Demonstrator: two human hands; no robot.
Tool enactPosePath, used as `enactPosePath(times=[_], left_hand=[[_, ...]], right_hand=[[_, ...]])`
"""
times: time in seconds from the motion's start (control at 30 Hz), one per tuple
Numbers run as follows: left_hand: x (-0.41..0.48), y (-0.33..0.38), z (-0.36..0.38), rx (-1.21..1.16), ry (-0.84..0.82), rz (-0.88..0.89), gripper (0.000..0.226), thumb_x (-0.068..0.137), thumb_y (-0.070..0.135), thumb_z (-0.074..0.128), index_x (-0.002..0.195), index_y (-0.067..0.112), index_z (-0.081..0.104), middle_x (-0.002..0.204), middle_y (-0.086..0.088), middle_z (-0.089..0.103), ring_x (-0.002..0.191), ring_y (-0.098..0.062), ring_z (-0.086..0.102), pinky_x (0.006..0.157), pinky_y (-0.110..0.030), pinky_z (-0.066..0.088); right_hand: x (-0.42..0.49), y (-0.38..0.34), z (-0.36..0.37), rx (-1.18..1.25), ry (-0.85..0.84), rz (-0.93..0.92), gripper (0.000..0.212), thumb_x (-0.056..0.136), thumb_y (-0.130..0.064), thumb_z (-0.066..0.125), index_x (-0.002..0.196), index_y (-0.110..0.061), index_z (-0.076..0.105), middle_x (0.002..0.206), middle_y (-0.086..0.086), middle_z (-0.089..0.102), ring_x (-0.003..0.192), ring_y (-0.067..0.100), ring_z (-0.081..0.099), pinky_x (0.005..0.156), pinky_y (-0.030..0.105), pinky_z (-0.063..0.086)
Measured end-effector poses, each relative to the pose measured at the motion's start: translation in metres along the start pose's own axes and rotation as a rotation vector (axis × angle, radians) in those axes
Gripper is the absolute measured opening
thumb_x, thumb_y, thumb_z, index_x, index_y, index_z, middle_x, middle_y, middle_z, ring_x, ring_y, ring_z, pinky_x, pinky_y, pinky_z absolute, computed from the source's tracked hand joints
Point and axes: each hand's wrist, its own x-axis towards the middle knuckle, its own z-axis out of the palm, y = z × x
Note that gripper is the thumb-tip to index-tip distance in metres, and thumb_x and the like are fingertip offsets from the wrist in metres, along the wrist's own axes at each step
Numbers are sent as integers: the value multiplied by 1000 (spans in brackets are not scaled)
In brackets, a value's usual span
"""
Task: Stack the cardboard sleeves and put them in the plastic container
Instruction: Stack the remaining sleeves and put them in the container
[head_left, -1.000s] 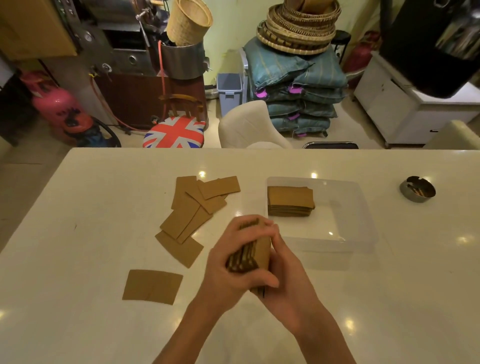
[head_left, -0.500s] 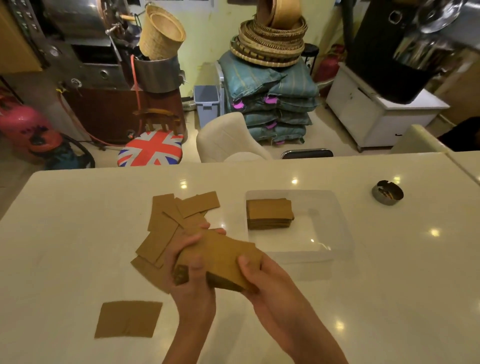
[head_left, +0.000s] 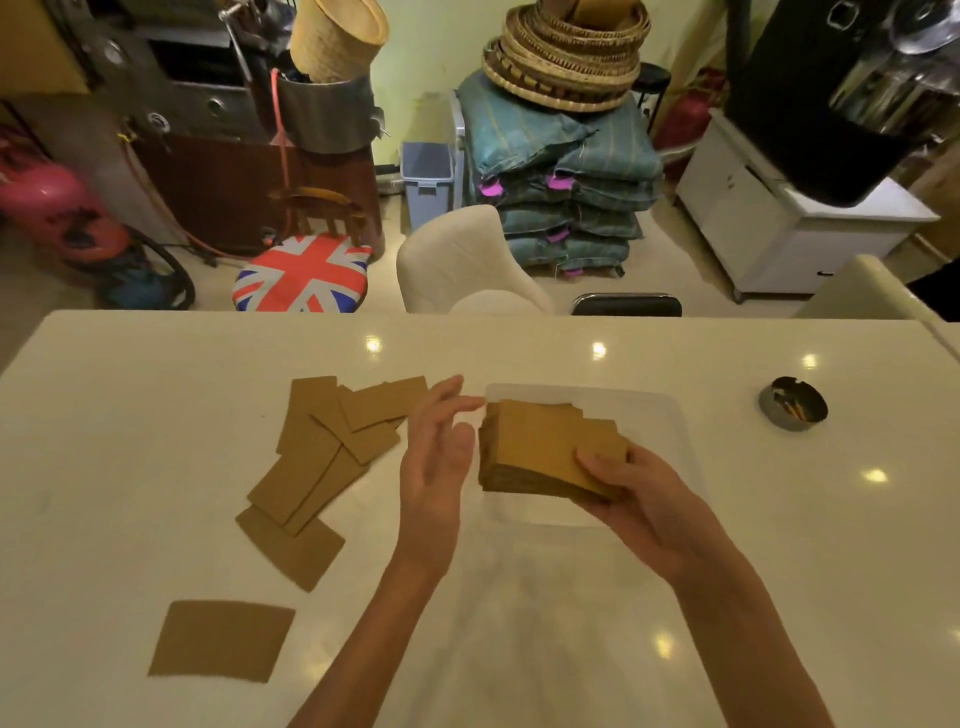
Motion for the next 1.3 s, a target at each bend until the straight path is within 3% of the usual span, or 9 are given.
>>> enactPosePath(times=[0.07,0.17,0.27,0.4,0.53,0.67,0.93,1.17,1.3], left_hand=[[6,-11,-6,62,12,-93,42,92,38,56,132,27,52,140,14,51,133,-2,43,114,-30,37],[8,-29,-8,182,-159,-231,61,86,34,58,143,33,37,146,18,40,135,6,35,119,-35,29],[1,-39,3,229,-313,-301,75,81,36,61,146,40,24,143,24,26,132,15,26,112,-22,34],[-7,-52,12,260,-258,-277,84,86,-11,54,147,36,21,143,15,23,132,14,24,100,-7,38],[-11,-56,16,277,-207,-261,78,77,-5,47,146,27,27,145,4,26,137,5,24,111,-12,31],[-12,-54,19,269,-165,-248,83,69,-2,42,145,27,25,143,3,27,134,9,27,106,-6,30],[-14,-61,24,337,-119,-201,81,77,-12,50,145,25,27,144,2,28,133,7,28,95,-1,35],[-20,-67,30,339,-92,-214,85,82,-11,53,143,40,24,142,12,29,130,10,29,100,-17,46],[-20,-61,24,303,-143,-235,83,89,-7,53,141,48,19,146,15,26,133,10,27,101,-13,43]], right_hand=[[11,2,-17,-168,101,26,47,83,-9,69,128,-5,57,115,7,72,106,23,69,89,35,56],[24,13,-24,-454,226,74,56,81,-14,77,131,-11,52,115,4,67,104,23,67,95,39,53],[36,20,-11,-589,273,95,59,81,-19,77,131,-19,46,110,-2,62,99,18,62,91,37,52],[51,37,5,-781,289,113,62,85,-26,72,136,-18,38,113,-2,53,103,20,56,89,38,52],[58,43,3,-971,289,202,60,84,-32,67,134,-16,38,117,4,58,105,26,60,94,45,52],[58,43,0,-1086,287,279,58,86,-39,64,132,-13,41,122,8,59,109,28,59,93,43,50],[59,48,7,-1273,369,291,47,91,-38,60,123,-6,43,117,12,61,102,28,61,74,31,42],[57,53,3,-1363,394,278,50,93,-52,49,117,-9,53,99,4,59,87,22,57,74,31,43],[48,46,6,-1400,413,272,47,96,-51,45,118,-10,53,110,7,62,95,23,59,76,31,43]])
